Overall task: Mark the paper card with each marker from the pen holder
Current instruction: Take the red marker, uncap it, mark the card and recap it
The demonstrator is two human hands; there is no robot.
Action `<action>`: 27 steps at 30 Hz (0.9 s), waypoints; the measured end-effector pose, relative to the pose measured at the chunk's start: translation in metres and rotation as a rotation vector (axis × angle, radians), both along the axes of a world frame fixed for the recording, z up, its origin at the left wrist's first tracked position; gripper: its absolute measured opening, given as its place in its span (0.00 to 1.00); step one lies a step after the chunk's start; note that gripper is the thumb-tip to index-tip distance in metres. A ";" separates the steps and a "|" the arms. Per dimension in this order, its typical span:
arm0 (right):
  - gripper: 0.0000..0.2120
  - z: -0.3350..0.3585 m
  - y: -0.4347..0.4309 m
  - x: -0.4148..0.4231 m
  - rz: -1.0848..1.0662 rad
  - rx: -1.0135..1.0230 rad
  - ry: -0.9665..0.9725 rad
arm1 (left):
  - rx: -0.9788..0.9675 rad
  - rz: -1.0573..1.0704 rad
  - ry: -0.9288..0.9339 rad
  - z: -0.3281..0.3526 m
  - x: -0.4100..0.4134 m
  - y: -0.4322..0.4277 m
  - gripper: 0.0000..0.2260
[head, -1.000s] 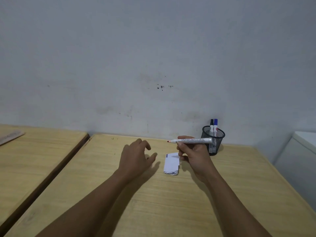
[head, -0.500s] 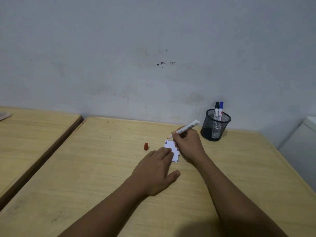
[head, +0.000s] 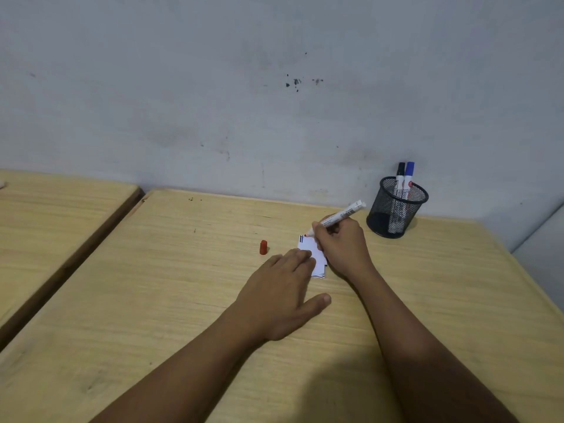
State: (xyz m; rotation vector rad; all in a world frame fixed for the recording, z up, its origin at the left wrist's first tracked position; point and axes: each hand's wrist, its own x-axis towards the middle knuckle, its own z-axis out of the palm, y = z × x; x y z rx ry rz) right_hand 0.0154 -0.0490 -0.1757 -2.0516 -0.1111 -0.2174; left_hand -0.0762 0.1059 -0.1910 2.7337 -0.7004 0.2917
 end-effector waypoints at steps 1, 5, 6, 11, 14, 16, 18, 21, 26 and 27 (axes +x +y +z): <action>0.11 0.000 0.000 0.000 0.003 -0.002 0.003 | 0.003 0.001 0.001 0.000 0.000 0.000 0.28; 0.11 0.001 0.000 0.000 0.016 -0.019 0.011 | 0.009 -0.001 0.008 0.000 0.000 0.000 0.28; 0.11 0.001 0.000 0.000 0.017 -0.025 0.015 | 0.009 0.001 0.010 0.000 0.000 0.000 0.29; 0.09 0.004 -0.001 -0.002 0.039 -0.020 0.036 | 0.007 0.003 0.009 0.001 -0.002 -0.001 0.29; 0.10 0.007 -0.001 -0.005 0.056 -0.016 0.035 | 0.004 0.004 0.011 0.001 -0.002 -0.001 0.28; 0.12 0.009 -0.001 -0.007 0.070 -0.020 0.033 | 0.002 0.004 0.007 0.002 -0.002 -0.001 0.28; 0.13 0.010 -0.001 -0.007 0.082 -0.021 0.039 | -0.001 0.002 0.002 0.002 -0.002 -0.001 0.29; 0.12 0.009 -0.001 -0.007 0.089 -0.016 0.049 | 0.001 0.000 -0.003 0.002 -0.002 -0.001 0.29; 0.11 0.009 -0.003 -0.007 0.019 0.167 0.022 | -0.004 0.000 -0.023 0.001 -0.002 0.000 0.28; 0.11 0.010 -0.004 -0.008 0.002 0.229 0.018 | -0.013 0.001 -0.027 0.002 -0.002 0.000 0.27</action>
